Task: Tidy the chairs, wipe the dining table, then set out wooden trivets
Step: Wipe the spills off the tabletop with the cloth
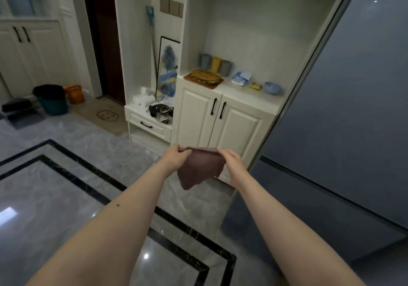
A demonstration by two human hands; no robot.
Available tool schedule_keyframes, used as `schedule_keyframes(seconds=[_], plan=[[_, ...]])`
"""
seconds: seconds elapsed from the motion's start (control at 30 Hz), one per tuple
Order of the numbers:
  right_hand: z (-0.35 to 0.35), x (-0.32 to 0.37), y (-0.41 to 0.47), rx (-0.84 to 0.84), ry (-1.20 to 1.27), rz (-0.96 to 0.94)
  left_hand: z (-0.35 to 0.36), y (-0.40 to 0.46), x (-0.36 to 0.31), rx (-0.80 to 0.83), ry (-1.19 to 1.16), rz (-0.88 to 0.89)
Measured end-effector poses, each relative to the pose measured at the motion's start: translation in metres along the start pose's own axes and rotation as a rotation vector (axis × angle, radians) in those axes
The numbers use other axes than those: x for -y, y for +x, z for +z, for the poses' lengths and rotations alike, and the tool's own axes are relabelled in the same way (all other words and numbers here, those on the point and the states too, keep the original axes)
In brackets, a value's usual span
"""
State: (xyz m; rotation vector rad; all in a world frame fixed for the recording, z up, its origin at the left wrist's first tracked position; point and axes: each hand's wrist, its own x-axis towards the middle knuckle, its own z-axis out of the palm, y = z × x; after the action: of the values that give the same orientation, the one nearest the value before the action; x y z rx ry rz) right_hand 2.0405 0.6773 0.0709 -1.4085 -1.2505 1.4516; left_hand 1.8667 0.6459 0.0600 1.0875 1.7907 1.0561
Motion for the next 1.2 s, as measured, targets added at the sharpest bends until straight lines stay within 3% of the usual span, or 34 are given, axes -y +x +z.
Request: schedule_keyframes(seconds=[0.13, 0.27, 0.4, 0.5, 0.63, 0.8, 0.87, 1.0, 1.2], plan=[[0.003, 0.023, 0.066, 0.166, -0.106, -0.019, -0.007, 0.077, -0.014, -0.09, 0.124, 0.07], [0.023, 0.04, 0.131, 0.147, -0.22, -0.069, -0.012, 0.157, -0.026, -0.114, 0.24, 0.144], [0.047, 0.059, 0.204, 0.019, -0.185, -0.082, -0.016, 0.243, -0.049, -0.057, 0.342, 0.207], [0.052, 0.071, 0.246, -0.114, -0.217, -0.106, -0.017, 0.289, -0.066, -0.01, 0.266, 0.216], [0.048, 0.087, 0.303, -0.349, -0.2, -0.077, -0.003, 0.352, -0.089, 0.027, 0.07, 0.081], [0.019, 0.102, 0.371, -0.522, -0.085, 0.032, 0.032, 0.424, -0.11, 0.17, 0.074, -0.042], [0.003, 0.112, 0.392, -0.457, -0.061, 0.076, 0.046, 0.449, -0.121, 0.281, 0.111, -0.037], [-0.033, 0.134, 0.433, -0.17, -0.137, 0.14, 0.081, 0.499, -0.157, 0.406, 0.299, 0.11], [-0.09, 0.167, 0.501, -0.207, -0.709, 0.042, 0.142, 0.555, -0.223, 0.496, 0.57, 0.349]])
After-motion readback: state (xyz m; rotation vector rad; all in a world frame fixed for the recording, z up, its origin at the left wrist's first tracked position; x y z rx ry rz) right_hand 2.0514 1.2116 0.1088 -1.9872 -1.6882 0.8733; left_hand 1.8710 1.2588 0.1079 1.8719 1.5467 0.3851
